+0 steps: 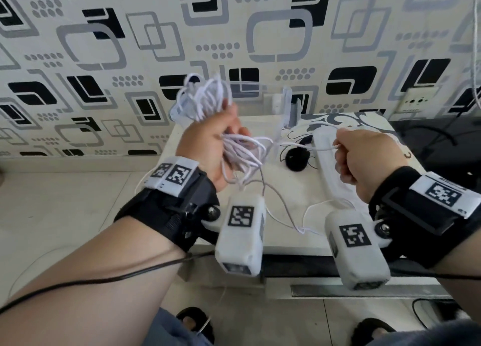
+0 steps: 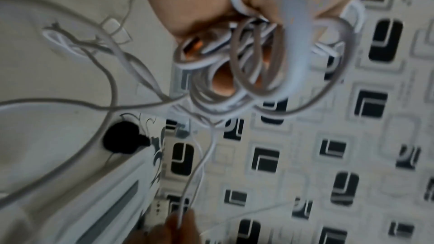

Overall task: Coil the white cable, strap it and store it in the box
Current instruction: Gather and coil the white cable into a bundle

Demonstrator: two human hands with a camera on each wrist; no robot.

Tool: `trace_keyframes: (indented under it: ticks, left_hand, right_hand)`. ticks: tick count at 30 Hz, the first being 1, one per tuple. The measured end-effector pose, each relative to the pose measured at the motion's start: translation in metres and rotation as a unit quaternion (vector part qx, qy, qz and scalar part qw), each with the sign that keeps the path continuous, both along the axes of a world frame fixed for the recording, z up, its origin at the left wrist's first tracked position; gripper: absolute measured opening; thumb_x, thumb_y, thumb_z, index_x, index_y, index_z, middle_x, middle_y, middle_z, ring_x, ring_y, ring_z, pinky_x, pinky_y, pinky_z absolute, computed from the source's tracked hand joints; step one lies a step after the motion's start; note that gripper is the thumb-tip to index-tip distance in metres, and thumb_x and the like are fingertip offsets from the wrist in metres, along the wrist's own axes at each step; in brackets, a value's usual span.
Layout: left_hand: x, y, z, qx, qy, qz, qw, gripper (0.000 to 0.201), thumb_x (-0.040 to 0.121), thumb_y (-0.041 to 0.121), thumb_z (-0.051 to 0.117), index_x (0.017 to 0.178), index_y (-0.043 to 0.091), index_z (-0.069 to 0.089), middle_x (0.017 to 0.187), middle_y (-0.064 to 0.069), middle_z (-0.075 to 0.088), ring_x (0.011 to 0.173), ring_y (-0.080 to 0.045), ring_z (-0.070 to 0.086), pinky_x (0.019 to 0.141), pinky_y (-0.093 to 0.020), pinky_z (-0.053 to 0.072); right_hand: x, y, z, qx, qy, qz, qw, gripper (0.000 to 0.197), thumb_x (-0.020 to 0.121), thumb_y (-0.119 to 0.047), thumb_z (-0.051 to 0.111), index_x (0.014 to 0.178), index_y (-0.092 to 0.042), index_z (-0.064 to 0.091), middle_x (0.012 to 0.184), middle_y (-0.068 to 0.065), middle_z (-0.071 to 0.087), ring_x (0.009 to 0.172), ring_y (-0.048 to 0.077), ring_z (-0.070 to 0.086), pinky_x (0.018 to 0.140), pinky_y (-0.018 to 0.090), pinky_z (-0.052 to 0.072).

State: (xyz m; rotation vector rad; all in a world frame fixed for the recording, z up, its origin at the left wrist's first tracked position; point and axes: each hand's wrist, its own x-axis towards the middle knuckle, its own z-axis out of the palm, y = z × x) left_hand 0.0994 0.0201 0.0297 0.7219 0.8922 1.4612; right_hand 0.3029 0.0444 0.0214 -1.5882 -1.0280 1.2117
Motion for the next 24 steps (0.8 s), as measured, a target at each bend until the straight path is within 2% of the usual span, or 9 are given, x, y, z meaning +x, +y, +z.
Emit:
trace_keyframes:
  ticks: [4, 8, 13, 15, 17, 19, 21, 23, 24]
  left_hand:
    - [-0.010, 0.008, 0.001, -0.010, -0.027, 0.088, 0.996, 0.049, 0.093, 0.017, 0.054, 0.044, 0.019, 0.049, 0.044, 0.005, 0.042, 0.036, -0.012, 0.047, 0.051, -0.024, 0.039]
    - [-0.016, 0.009, 0.003, -0.024, -0.012, 0.133, 0.991, 0.041, 0.093, 0.018, 0.053, 0.054, 0.015, 0.043, 0.040, 0.007, 0.039, 0.034, -0.011, 0.045, 0.048, -0.022, 0.045]
    - [-0.031, 0.013, 0.002, -0.055, 0.035, 0.177, 0.982, 0.034, 0.088, 0.026, 0.061, 0.058, 0.014, 0.050, 0.056, -0.001, 0.050, 0.049, -0.020, 0.053, 0.065, -0.035, 0.049]
    - [-0.033, 0.012, 0.002, -0.051, 0.030, 0.170, 0.984, 0.030, 0.087, 0.026, 0.061, 0.061, 0.013, 0.052, 0.060, -0.003, 0.051, 0.052, -0.022, 0.054, 0.066, -0.037, 0.050]
    - [-0.031, 0.010, 0.003, -0.038, 0.000, 0.154, 0.987, 0.036, 0.090, 0.023, 0.058, 0.058, 0.014, 0.046, 0.049, 0.003, 0.046, 0.044, -0.016, 0.050, 0.059, -0.028, 0.050]
    - [-0.026, 0.007, 0.004, -0.025, -0.016, 0.132, 0.991, 0.039, 0.094, 0.021, 0.051, 0.057, 0.015, 0.043, 0.040, 0.007, 0.041, 0.036, -0.011, 0.047, 0.049, -0.020, 0.042]
    - [-0.019, 0.005, 0.004, -0.005, -0.014, 0.112, 0.994, 0.042, 0.096, 0.019, 0.049, 0.054, 0.015, 0.048, 0.038, 0.007, 0.042, 0.033, -0.010, 0.047, 0.046, -0.021, 0.036]
    - [-0.010, 0.003, 0.005, 0.006, -0.014, 0.092, 0.996, 0.051, 0.096, 0.017, 0.048, 0.045, 0.017, 0.052, 0.041, 0.005, 0.044, 0.037, -0.012, 0.049, 0.047, -0.024, 0.037]
    - [-0.006, 0.003, 0.005, 0.009, -0.018, 0.084, 0.996, 0.049, 0.095, 0.017, 0.049, 0.046, 0.016, 0.052, 0.043, 0.004, 0.045, 0.039, -0.013, 0.049, 0.047, -0.024, 0.038]
  right_hand:
    - [-0.003, 0.000, 0.003, 0.010, 0.010, 0.004, 1.000, 0.029, 0.090, -0.015, 0.039, 0.061, -0.016, 0.043, 0.031, -0.009, 0.040, 0.026, 0.007, 0.034, 0.034, 0.012, 0.022]
    - [0.004, 0.001, -0.003, 0.059, -0.021, -0.003, 0.998, 0.026, 0.090, -0.026, 0.044, 0.066, -0.020, 0.049, 0.047, -0.005, 0.046, 0.027, 0.004, 0.038, 0.041, 0.023, 0.032]
    - [0.004, 0.002, -0.005, 0.074, -0.032, -0.013, 0.997, 0.026, 0.091, -0.027, 0.044, 0.066, -0.020, 0.049, 0.051, -0.002, 0.044, 0.040, 0.013, 0.039, 0.042, 0.025, 0.032]
    - [0.002, 0.003, -0.004, 0.054, -0.010, -0.014, 0.998, 0.028, 0.092, -0.026, 0.044, 0.065, -0.019, 0.047, 0.043, -0.005, 0.044, 0.038, 0.013, 0.037, 0.039, 0.021, 0.030]
    - [-0.002, 0.000, -0.002, 0.023, 0.040, -0.002, 0.999, 0.029, 0.094, -0.027, 0.043, 0.066, -0.018, 0.047, 0.038, -0.007, 0.045, 0.039, 0.013, 0.037, 0.039, 0.020, 0.029]
    - [-0.006, -0.004, -0.001, 0.027, 0.069, 0.043, 0.996, 0.027, 0.095, -0.031, 0.045, 0.073, -0.017, 0.051, 0.045, -0.004, 0.051, 0.045, 0.015, 0.039, 0.044, 0.024, 0.031]
    - [-0.011, -0.011, -0.004, 0.050, 0.066, 0.111, 0.990, 0.020, 0.093, -0.032, 0.050, 0.081, -0.017, 0.055, 0.056, -0.001, 0.056, 0.049, 0.015, 0.043, 0.047, 0.024, 0.033]
    - [-0.018, -0.018, -0.007, 0.060, 0.077, 0.172, 0.980, 0.003, 0.088, -0.021, 0.057, 0.087, -0.019, 0.056, 0.063, -0.001, 0.059, 0.051, 0.015, 0.045, 0.047, 0.023, 0.035]
    - [-0.020, -0.019, -0.010, 0.058, 0.091, 0.184, 0.977, 0.010, 0.086, -0.013, 0.059, 0.092, -0.020, 0.055, 0.065, 0.000, 0.061, 0.052, 0.014, 0.047, 0.048, 0.023, 0.036]
